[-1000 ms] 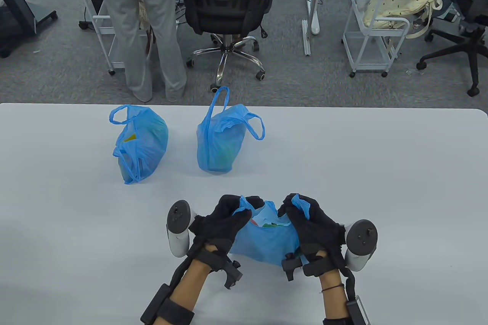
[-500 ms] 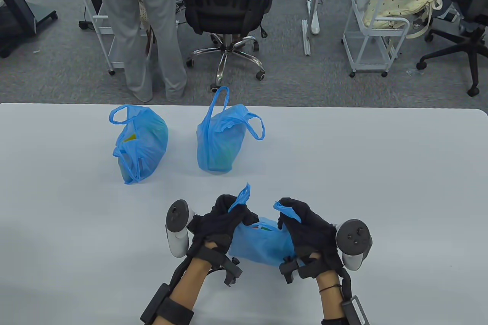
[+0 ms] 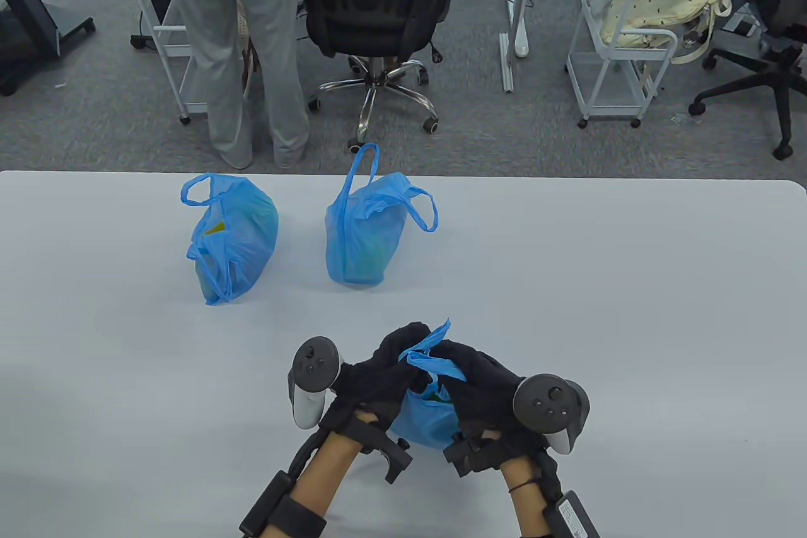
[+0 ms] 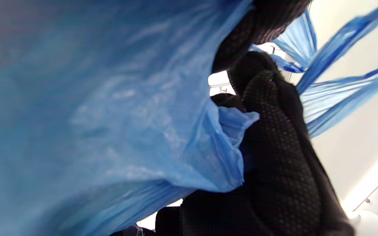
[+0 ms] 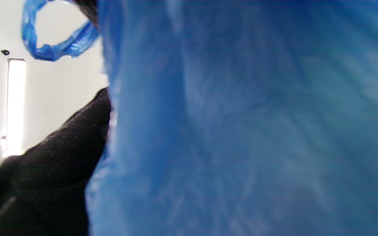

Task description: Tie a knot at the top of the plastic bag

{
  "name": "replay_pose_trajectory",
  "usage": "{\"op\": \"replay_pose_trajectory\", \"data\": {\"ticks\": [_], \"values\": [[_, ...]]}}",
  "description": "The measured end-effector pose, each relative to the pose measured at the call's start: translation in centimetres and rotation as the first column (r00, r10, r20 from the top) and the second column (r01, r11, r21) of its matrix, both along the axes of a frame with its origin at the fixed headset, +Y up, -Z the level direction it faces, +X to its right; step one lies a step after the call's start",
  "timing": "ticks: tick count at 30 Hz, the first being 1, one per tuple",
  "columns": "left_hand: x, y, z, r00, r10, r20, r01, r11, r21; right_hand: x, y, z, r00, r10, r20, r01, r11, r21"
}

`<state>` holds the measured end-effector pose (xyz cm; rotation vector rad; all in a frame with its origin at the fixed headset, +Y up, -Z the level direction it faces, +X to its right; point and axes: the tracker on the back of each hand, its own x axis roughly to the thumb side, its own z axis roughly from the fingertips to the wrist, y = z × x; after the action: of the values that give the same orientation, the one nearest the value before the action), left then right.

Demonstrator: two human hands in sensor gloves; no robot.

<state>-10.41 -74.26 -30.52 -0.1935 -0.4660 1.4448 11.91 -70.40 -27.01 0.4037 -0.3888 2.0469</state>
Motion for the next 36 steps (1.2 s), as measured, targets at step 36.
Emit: {"op": "replay_pose_trajectory", "data": {"ticks": [36], "values": [[-0.2,0.6,0.8,0.993,-0.017,-0.119,0.03,0.994,0.106,-2.9,1.3,1.6,0.817,0.523,0.241,-0.57,0.795,0.209]]}}
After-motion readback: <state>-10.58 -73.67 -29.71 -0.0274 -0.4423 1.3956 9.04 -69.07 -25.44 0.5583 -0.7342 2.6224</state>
